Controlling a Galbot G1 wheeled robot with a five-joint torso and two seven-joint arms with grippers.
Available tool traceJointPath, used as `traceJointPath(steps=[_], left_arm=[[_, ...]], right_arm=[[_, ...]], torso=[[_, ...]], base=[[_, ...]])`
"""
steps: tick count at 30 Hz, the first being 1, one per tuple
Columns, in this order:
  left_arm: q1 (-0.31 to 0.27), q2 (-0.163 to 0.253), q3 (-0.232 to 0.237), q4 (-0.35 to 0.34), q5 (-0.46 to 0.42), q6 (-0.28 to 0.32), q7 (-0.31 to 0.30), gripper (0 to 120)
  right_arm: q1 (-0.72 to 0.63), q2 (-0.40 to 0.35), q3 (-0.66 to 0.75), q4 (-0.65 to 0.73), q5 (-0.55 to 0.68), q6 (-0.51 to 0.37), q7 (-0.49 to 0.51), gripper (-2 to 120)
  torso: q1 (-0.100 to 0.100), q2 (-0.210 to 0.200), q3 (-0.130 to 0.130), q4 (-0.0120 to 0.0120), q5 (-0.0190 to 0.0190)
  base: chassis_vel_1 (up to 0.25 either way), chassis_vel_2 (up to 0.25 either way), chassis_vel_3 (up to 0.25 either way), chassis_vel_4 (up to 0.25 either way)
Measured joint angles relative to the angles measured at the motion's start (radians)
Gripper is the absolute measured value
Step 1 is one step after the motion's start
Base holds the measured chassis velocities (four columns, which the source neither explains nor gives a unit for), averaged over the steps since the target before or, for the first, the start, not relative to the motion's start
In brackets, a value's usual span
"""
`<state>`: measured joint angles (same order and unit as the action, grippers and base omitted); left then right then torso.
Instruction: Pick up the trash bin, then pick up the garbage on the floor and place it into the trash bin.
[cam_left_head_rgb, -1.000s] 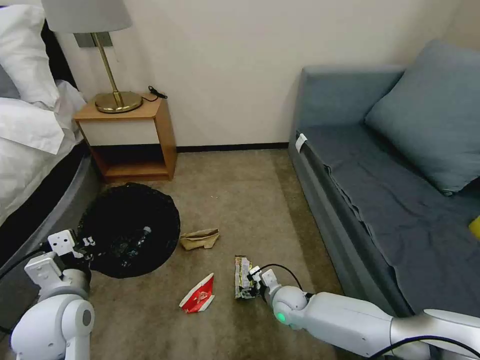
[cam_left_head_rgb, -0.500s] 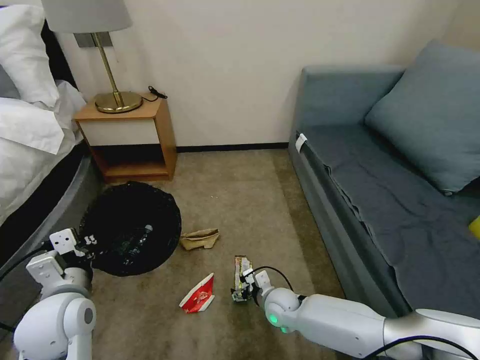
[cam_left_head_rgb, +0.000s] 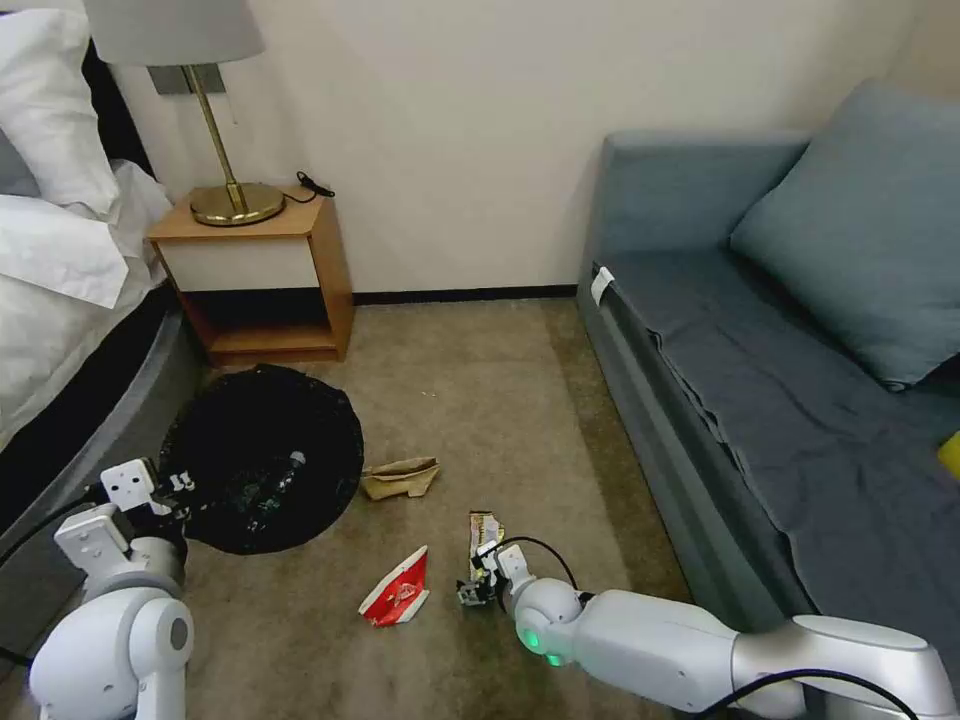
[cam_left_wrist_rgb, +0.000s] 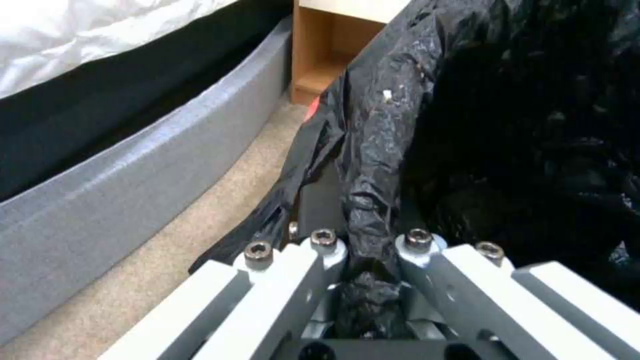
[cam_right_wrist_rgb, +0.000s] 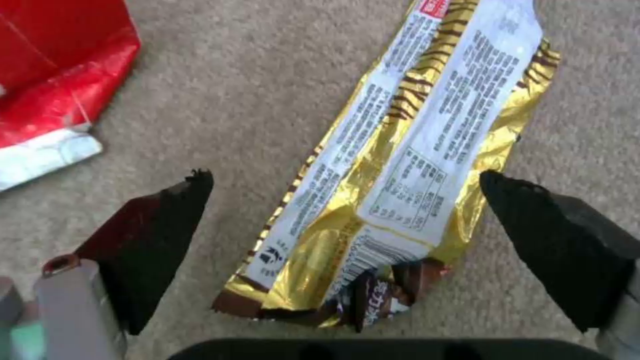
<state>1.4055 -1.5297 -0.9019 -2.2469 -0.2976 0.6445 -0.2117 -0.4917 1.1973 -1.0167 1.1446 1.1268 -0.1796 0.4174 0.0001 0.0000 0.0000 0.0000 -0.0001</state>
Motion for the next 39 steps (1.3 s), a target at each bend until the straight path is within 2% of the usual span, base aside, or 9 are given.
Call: traceJointPath(steps=[18, 23, 28, 29, 30, 34, 35, 36, 39], left_arm=[[0.001, 0.0, -0.001, 0.0, 0.007, -0.002, 0.002, 3], [0.001, -0.001, -0.001, 0.002, 0.015, -0.005, 0.004, 3], [0.0, -0.001, -0.002, 0.002, 0.015, -0.005, 0.004, 3], [0.0, -0.001, -0.002, 0.002, 0.015, -0.005, 0.004, 3], [0.0, -0.001, -0.002, 0.002, 0.015, -0.005, 0.004, 3], [-0.001, -0.001, -0.002, 0.001, 0.014, -0.005, 0.004, 3], [-0.001, -0.001, -0.002, 0.001, 0.014, -0.005, 0.004, 3], [-0.001, -0.001, -0.002, 0.001, 0.014, -0.005, 0.004, 3], [-0.001, -0.001, -0.003, 0.001, 0.014, -0.006, 0.004, 3]], right_arm=[[-0.013, -0.001, 0.02, -0.049, -0.025, 0.013, -0.011, 99], [-0.017, 0.002, 0.023, -0.062, -0.03, 0.017, -0.02, 96], [-0.02, 0.0, 0.025, -0.062, -0.032, 0.019, -0.024, 80], [-0.021, -0.001, 0.025, -0.06, -0.033, 0.021, -0.026, 73], [-0.021, -0.001, 0.025, -0.06, -0.033, 0.021, -0.026, 73], [-0.025, -0.003, 0.026, -0.058, -0.037, 0.025, -0.031, 59], [-0.027, -0.003, 0.026, -0.058, -0.038, 0.026, -0.033, 53], [-0.027, -0.003, 0.026, -0.058, -0.038, 0.026, -0.033, 53], [-0.028, -0.004, 0.027, -0.061, -0.045, 0.031, -0.04, 38]], torso=[[0.0, 0.0, 0.0, -0.0001, 0.0001], [0.0, 0.0, 0.0, 0.0, 0.0001], [0.0, 0.0, 0.0, 0.0, 0.0001], [0.0, 0.0, 0.0, 0.0, 0.0001], [0.0, 0.0, 0.0, 0.0, 0.0001], [0.0, 0.0, 0.0, 0.0002, 0.0003], [0.0, 0.0, 0.0, 0.0002, 0.0004], [0.0, 0.0, 0.0, 0.0002, 0.0004], [0.0, 0.0, 0.0, 0.0003, 0.0002]], base=[[0.0, 0.0, 0.0, 0.0], [0.0, 0.0, 0.0, 0.0], [0.0, 0.0, 0.0, 0.0], [0.0, 0.0, 0.0, 0.0], [0.0, 0.0, 0.0, 0.0], [0.0, 0.0, 0.0, 0.0], [0.0, 0.0, 0.0, 0.0], [0.0, 0.0, 0.0, 0.0], [0.0, 0.0, 0.0, 0.0]])
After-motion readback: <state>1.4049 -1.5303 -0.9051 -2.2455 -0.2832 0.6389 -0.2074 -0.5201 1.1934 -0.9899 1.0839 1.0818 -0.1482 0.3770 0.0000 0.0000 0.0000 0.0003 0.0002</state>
